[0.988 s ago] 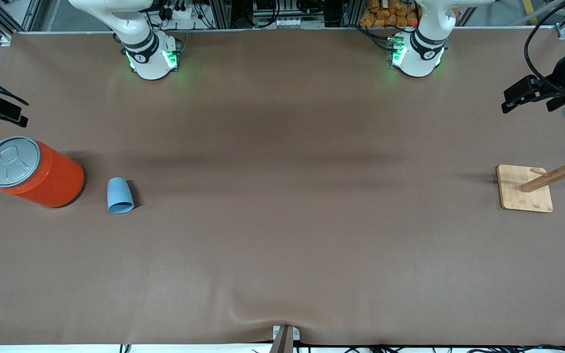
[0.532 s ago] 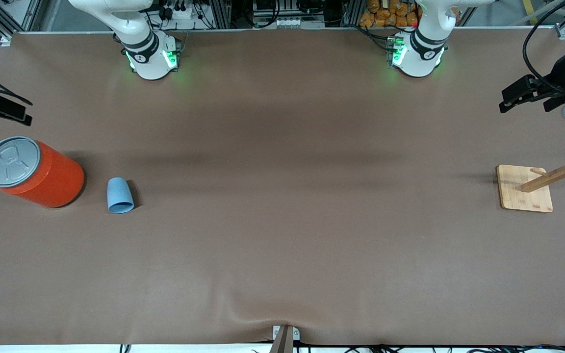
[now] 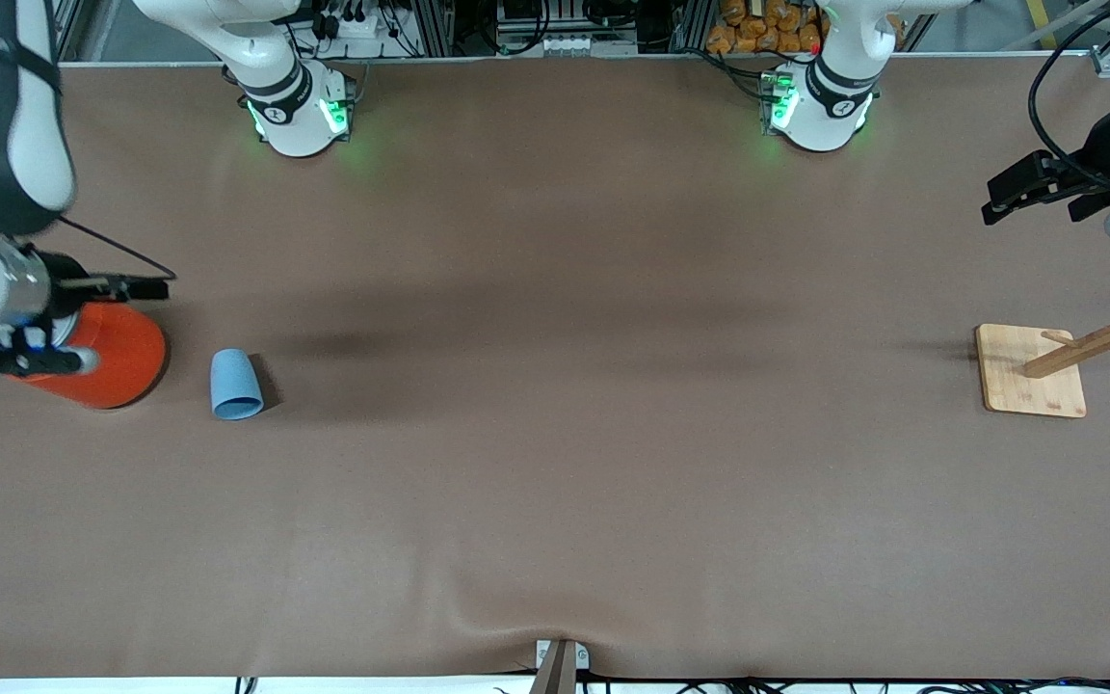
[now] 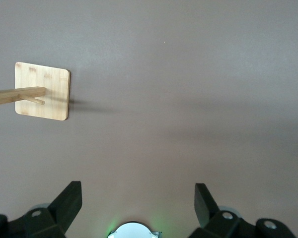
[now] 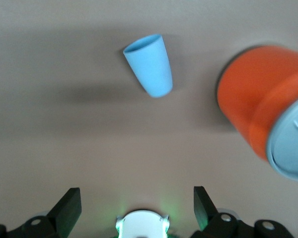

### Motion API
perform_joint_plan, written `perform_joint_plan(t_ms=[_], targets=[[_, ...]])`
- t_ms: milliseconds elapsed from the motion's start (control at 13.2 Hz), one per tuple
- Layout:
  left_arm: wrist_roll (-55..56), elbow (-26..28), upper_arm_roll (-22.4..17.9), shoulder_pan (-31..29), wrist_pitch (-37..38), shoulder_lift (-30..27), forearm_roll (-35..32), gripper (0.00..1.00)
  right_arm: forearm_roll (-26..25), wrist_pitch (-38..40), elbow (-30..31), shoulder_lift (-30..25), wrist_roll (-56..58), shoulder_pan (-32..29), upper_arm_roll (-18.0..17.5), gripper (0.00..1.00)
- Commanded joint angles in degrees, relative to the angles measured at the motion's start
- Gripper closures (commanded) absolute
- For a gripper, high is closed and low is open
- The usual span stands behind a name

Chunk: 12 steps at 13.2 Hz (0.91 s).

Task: Flip cup
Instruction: 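Reach the right gripper down to the blue cup lying beside the can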

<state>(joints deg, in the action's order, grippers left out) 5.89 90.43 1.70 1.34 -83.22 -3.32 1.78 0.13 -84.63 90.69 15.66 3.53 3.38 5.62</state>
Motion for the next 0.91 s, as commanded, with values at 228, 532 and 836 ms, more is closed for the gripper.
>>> perform_joint_plan(t_ms=[228, 532, 836], targets=[[-0.44, -0.96, 0.15, -0.46, 0.96, 0.41, 0.77, 0.0, 0.05, -23.45, 15.39, 1.46, 6.57, -0.22, 0.18, 0.0], [-0.53, -0.87, 0.15, -0.55, 0.96, 0.42, 0.77, 0.0, 0.05, -29.7, 15.48, 8.31, 12.71, -0.57, 0.18, 0.0], [-0.53, -0.78, 0.15, -0.55, 1.05, 0.5, 0.77, 0.0, 0.05, -40.57, 19.77, 11.75, 18.07, -0.74, 0.18, 0.0]])
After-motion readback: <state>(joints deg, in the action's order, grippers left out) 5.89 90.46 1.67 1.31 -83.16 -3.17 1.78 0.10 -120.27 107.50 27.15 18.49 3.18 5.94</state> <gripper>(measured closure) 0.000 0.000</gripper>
